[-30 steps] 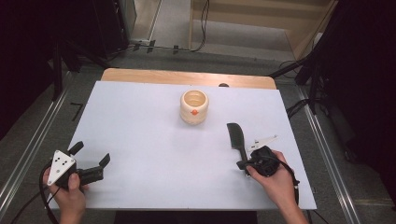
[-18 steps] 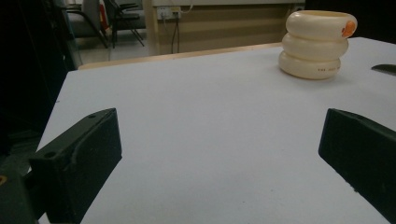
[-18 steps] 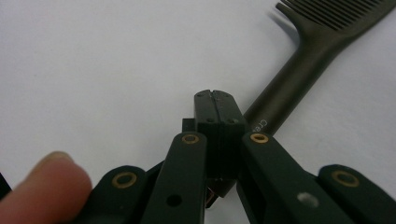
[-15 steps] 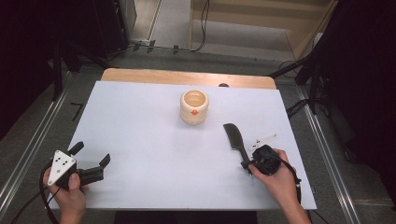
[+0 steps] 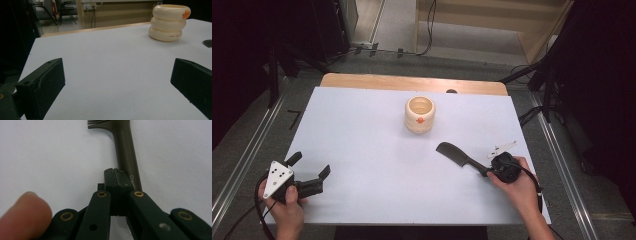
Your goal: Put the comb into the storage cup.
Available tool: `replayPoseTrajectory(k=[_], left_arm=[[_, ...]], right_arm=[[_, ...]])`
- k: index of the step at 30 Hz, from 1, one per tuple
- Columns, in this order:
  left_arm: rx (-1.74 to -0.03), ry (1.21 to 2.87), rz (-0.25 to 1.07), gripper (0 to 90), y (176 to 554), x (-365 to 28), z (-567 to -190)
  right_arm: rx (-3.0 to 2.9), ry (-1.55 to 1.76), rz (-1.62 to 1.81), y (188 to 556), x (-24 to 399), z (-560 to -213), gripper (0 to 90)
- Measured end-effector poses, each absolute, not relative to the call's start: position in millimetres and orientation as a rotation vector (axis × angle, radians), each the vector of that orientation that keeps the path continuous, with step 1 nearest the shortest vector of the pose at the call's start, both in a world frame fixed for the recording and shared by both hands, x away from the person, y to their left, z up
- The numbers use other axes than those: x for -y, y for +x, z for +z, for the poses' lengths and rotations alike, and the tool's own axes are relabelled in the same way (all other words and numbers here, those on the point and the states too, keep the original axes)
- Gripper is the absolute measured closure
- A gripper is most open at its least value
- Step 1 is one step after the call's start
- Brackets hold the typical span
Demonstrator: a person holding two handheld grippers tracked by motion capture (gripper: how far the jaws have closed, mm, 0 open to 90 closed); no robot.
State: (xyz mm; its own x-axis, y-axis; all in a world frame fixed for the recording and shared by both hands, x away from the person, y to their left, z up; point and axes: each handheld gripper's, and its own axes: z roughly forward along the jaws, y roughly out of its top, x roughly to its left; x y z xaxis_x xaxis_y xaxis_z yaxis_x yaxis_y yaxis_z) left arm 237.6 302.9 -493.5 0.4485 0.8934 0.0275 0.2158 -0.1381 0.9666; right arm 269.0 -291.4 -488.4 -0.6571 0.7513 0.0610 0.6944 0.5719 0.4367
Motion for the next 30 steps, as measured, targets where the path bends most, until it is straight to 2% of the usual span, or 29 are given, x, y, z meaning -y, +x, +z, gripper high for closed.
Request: replayPoseTrajectory(k=[5, 8, 15, 26, 30], left_arm=[[-0.981, 1.635, 0.797, 0.0, 238, -302, -494], [-0.979, 1.634, 0.794, 0.0, 238, -302, -494], [-0.968, 1.642, 0.791, 0.0, 238, -302, -494], [-0.965, 1.639, 0.79, 0.0, 238, -301, -494], [-0.967, 1.638, 0.79, 0.0, 238, -301, -494]], right_arm=[[-2.663, 1.083, 0.695, 266, 296, -479, 88.0], [-2.666, 1.059, 0.739, 273, 297, -472, 72.6], [-2.715, 1.05, 0.654, 292, 286, -473, 62.5], [-2.777, 1.049, 0.555, 309, 278, -491, 64.1], [-2.789, 1.039, 0.573, 310, 279, -492, 69.8]])
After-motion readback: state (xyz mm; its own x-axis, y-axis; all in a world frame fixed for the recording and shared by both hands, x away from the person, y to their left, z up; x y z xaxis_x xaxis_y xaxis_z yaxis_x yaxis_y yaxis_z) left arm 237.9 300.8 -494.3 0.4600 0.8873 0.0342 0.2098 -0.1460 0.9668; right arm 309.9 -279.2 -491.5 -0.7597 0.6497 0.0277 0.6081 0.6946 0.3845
